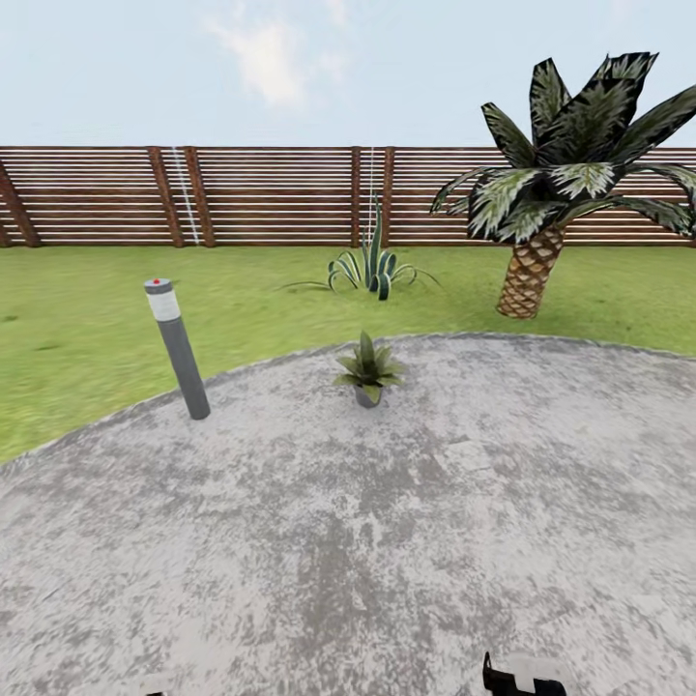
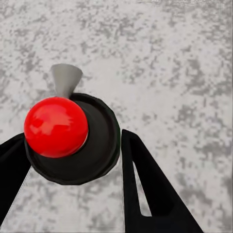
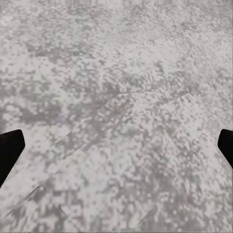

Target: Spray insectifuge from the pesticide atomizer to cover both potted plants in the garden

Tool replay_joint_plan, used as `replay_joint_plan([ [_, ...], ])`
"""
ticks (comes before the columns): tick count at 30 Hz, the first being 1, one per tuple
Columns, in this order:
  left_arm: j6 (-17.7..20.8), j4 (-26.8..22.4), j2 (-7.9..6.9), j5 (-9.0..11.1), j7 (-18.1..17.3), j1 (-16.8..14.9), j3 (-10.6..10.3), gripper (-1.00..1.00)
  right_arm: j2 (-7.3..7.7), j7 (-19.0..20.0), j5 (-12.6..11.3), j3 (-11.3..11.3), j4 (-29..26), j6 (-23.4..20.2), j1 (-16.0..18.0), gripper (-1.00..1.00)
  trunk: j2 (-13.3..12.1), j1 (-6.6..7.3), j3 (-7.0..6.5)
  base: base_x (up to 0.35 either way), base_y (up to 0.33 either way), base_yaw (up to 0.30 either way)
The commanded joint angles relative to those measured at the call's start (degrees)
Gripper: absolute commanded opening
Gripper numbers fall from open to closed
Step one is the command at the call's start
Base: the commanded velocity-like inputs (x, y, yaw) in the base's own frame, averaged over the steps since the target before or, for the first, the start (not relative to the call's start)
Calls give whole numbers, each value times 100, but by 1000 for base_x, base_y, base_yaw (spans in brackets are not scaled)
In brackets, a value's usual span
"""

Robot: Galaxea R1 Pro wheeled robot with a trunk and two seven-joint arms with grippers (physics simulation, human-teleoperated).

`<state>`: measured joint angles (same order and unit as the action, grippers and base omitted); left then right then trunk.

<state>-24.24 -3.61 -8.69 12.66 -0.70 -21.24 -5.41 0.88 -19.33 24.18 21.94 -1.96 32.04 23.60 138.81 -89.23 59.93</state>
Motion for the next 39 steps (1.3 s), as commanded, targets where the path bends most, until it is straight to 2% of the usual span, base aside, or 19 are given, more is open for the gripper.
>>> replay_joint_plan([
  [1, -17, 3, -1, 57, -9, -3, -48, -100, 0, -32, 61, 32, 10, 13, 4, 100, 2, -2, 5, 339, 0, 0],
  [39, -10, 1, -1, 61, -9, -3, -48, -100, 0, -35, 53, 38, 3, 11, 4, 100, 2, -2, 5, 339, 3, 0],
])
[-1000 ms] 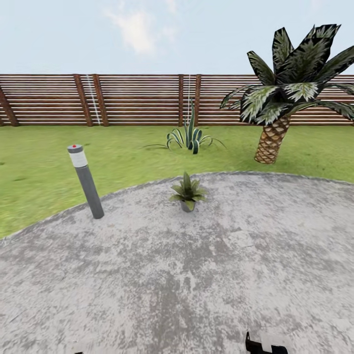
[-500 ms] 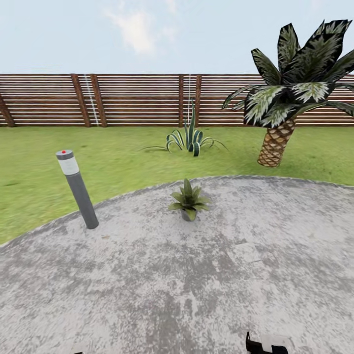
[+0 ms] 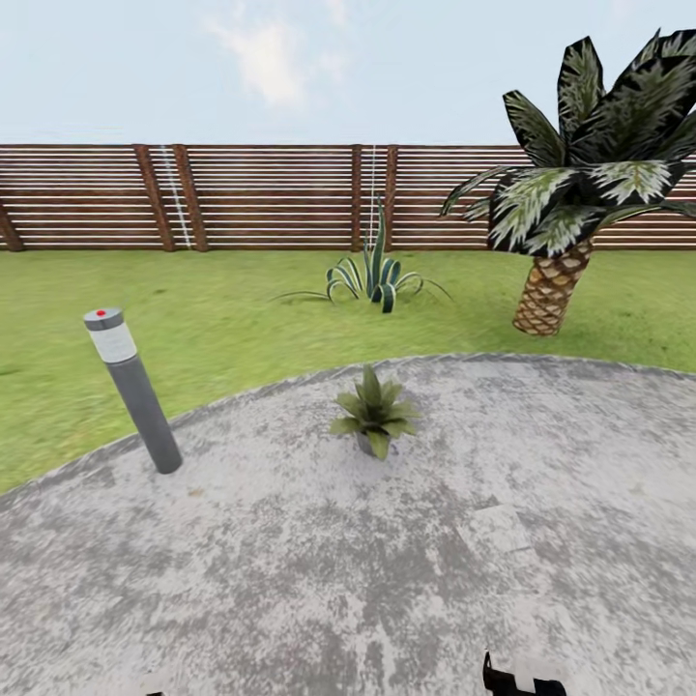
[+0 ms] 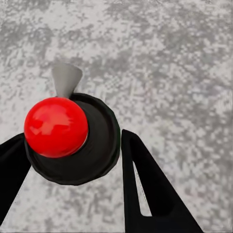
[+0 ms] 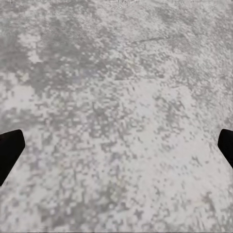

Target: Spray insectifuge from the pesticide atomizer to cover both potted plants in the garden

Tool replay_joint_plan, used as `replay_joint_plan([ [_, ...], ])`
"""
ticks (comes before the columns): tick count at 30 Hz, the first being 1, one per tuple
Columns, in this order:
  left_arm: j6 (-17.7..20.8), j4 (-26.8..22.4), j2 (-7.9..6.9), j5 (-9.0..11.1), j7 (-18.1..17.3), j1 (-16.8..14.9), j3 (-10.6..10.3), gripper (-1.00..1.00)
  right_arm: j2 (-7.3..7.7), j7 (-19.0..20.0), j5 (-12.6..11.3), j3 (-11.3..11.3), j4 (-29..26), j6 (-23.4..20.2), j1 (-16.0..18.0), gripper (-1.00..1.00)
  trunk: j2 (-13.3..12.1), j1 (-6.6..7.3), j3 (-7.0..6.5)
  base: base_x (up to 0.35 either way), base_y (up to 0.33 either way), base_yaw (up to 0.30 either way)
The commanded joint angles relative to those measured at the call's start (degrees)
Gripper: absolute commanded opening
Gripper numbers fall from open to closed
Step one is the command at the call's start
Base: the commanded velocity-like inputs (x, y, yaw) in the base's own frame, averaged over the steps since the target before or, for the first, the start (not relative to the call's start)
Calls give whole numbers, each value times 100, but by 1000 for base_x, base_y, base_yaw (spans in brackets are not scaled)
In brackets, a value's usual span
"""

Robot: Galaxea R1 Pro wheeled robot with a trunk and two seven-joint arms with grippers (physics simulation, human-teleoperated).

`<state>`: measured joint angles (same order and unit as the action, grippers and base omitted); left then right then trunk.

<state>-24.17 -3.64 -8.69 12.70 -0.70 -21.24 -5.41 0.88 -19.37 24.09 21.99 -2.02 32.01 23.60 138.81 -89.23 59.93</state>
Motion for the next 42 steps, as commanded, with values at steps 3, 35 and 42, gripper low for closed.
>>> replay_joint_plan([
  [3, -17, 4, -1, 58, -9, -3, -48, -100, 0, -32, 61, 33, 8, 10, 4, 100, 2, -2, 5, 339, 123, -2],
  [35, -26, 4, -1, 58, -9, -3, -48, -100, 0, -32, 60, 33, 8, 7, 4, 100, 2, -2, 5, 184, 264, -267],
  [42, -26, 4, -1, 58, -9, -3, -48, -100, 0, -32, 60, 33, 8, 7, 4, 100, 2, -2, 5, 92, 337, -287],
])
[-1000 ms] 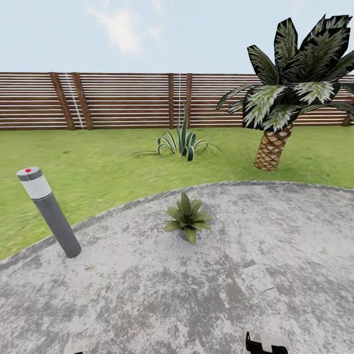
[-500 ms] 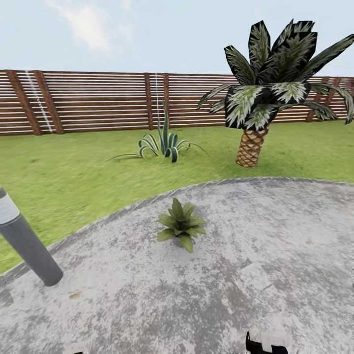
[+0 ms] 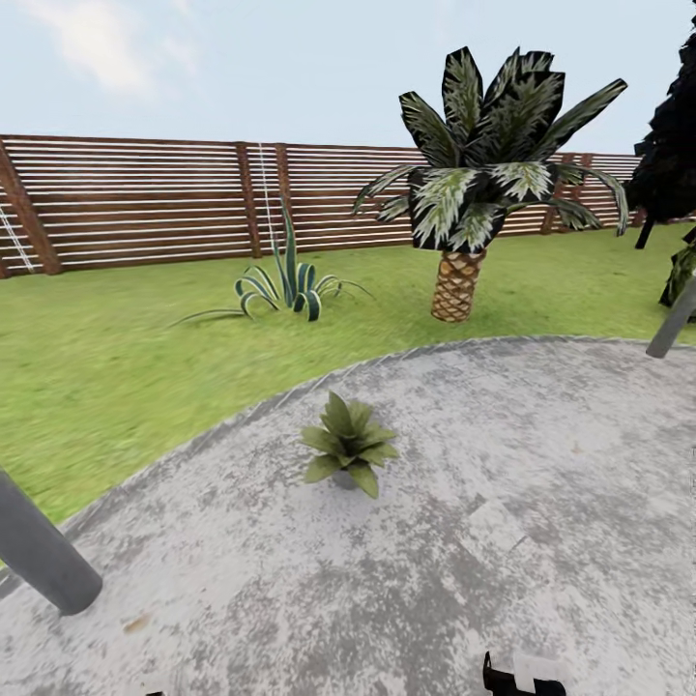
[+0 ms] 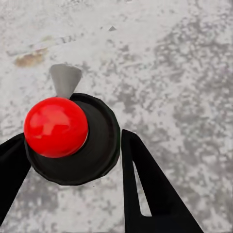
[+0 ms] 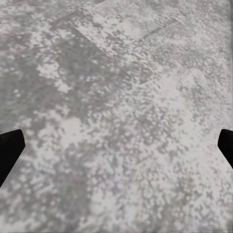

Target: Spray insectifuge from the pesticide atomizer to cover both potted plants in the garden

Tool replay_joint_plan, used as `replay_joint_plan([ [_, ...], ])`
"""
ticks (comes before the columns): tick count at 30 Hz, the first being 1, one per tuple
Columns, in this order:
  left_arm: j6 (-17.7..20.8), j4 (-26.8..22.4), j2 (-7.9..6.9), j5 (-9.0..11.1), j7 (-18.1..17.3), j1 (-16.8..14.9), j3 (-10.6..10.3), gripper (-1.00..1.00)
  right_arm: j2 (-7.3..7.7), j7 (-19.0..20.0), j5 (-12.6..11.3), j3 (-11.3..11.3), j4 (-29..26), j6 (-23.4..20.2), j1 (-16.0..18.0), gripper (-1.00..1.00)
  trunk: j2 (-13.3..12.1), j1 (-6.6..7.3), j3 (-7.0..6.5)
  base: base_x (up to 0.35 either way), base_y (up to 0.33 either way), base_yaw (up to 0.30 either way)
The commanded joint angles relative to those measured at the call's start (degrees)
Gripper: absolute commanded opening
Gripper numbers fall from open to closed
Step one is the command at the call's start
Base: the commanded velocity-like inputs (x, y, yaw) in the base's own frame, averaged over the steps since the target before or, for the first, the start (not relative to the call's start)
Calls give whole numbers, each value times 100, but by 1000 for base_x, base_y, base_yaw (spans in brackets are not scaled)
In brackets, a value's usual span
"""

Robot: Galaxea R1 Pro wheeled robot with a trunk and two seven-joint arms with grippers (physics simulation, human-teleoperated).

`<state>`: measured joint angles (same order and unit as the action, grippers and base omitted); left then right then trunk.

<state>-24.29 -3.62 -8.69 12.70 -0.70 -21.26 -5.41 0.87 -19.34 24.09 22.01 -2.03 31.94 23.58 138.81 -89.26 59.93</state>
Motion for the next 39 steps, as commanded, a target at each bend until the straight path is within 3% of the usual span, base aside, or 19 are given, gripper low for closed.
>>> replay_joint_plan([
  [1, -14, 2, -1, 58, -9, -1, -48, -100, 0, -35, 61, 32, 10, 16, 6, 100, 2, 0, 5, 129, 337, -287],
  [28, -14, 3, -1, 58, -9, -1, -48, -100, 0, -42, 61, 32, 10, 14, 6, 100, 2, 0, -63, 127, 338, -273],
  [39, -14, 2, -1, 58, -10, -1, -48, -100, 20, -44, 61, 32, 10, 23, 6, 100, 2, 0, -73, 109, 224, -32],
])
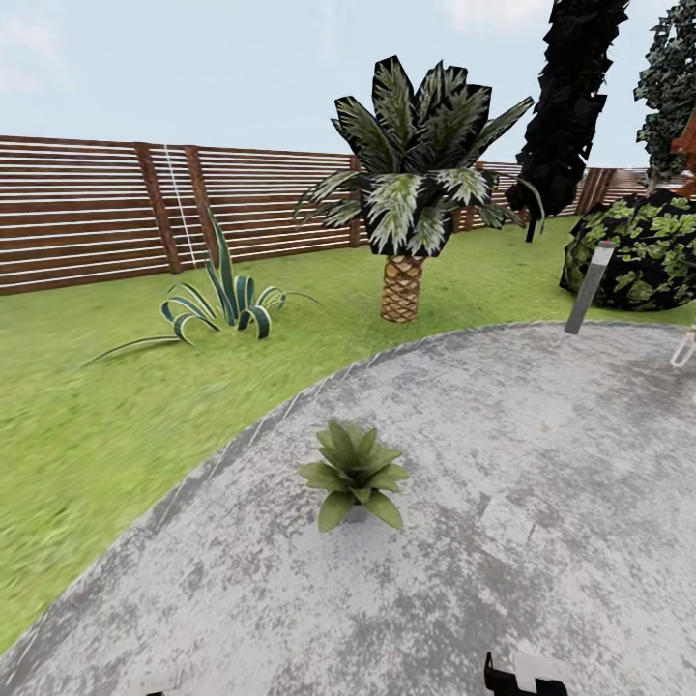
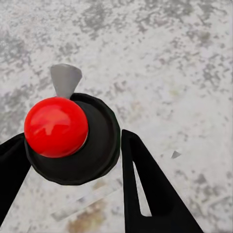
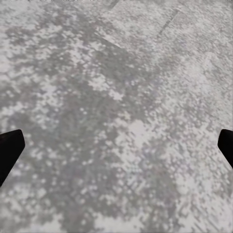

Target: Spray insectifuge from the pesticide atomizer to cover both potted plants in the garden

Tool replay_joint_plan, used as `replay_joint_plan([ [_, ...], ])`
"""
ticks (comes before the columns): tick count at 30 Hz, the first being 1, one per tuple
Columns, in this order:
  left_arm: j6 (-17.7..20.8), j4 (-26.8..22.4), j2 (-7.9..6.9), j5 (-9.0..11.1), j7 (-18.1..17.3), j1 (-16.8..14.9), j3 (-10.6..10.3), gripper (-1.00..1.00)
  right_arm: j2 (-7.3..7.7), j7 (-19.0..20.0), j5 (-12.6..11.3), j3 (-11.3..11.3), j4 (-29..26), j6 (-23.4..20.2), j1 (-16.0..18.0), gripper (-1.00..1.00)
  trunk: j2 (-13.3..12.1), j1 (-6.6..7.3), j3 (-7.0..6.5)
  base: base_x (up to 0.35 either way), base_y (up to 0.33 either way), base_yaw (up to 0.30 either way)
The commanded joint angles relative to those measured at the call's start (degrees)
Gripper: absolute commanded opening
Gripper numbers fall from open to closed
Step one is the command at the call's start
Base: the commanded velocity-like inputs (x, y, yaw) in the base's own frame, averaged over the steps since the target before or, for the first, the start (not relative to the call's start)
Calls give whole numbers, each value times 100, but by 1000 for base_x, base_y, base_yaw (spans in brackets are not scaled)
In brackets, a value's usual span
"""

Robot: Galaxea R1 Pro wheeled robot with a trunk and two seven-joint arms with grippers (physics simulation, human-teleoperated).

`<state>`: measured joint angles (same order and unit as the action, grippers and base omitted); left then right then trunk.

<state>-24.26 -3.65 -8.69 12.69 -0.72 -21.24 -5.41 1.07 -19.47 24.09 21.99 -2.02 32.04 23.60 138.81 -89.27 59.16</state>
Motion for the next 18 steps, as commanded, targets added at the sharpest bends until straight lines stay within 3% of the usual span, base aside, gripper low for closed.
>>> replay_joint_plan([
  [1, -18, 4, -1, 58, -10, -3, -48, -100, 0, -31, 61, 33, 9, 13, 4, 100, 2, 1, 5, 16, 22, 0],
  [8, -17, 4, -14, 58, -9, -3, -46, -100, -36, -31, 47, 33, -7, 22, 4, 100, 2, 1, -1, 3, 4, -22],
  [13, 15, -78, 11, -64, -63, -33, -114, -100, -4, -11, 56, 29, -22, 6, 4, 100, 2, 1, -3, 0, 0, -7],
  [16, 55, -108, 20, -422, -88, -88, -216, -100, 1, 0, 76, 7, -53, -2, 4, 100, 2, 1, -3, 0, 0, 0],
  [18, 75, -146, 16, -966, -135, -145, -350, -100, 5, 29, 219, -199, -288, -4, 4, 100, 2, 1, -3, 0, 0, 0],
])
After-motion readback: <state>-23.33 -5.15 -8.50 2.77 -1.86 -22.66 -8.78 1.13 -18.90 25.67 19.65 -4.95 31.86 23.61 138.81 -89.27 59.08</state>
